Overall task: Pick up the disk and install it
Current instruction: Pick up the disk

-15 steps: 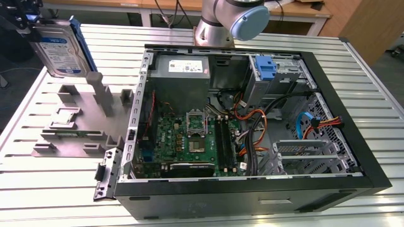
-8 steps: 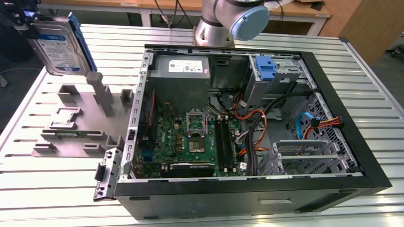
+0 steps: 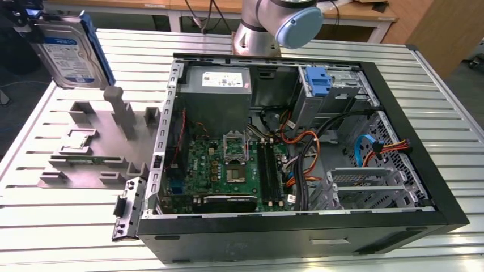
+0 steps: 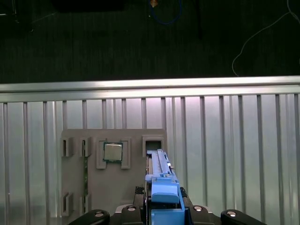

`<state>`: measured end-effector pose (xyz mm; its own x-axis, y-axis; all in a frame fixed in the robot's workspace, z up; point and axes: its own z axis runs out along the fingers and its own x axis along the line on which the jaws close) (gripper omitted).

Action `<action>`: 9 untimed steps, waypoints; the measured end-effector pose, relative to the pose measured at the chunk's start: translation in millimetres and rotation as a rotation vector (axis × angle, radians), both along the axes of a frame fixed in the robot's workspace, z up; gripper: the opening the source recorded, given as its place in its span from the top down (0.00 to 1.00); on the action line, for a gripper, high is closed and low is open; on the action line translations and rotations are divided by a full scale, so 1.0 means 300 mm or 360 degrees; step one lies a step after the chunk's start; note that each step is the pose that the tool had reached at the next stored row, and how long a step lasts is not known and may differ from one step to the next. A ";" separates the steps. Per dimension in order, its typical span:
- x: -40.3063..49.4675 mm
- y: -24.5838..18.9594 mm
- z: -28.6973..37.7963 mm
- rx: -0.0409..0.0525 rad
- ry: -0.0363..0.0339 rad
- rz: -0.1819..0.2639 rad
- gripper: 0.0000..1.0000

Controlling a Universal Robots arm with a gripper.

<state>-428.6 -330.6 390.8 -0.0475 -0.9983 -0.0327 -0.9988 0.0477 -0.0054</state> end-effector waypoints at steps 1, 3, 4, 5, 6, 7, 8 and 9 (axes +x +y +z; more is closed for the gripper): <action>0.000 0.000 0.003 0.0000 0.0000 0.0000 0.63; 0.000 0.000 0.009 0.0000 0.0000 0.0000 0.63; 0.000 0.000 0.012 0.0000 0.0000 0.0000 0.63; 0.000 0.000 0.014 0.0000 0.0000 0.0000 0.63; 0.000 0.000 0.017 0.0000 0.0000 0.0000 0.63; 0.000 0.000 0.019 0.0000 0.0000 0.0000 0.63; 0.000 0.000 0.020 0.0000 0.0000 0.0000 0.63; 0.000 0.000 0.020 0.0000 0.0000 0.0000 0.63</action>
<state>-428.6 -330.6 396.8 -0.0474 -0.9983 -0.0327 -0.9988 0.0476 -0.0054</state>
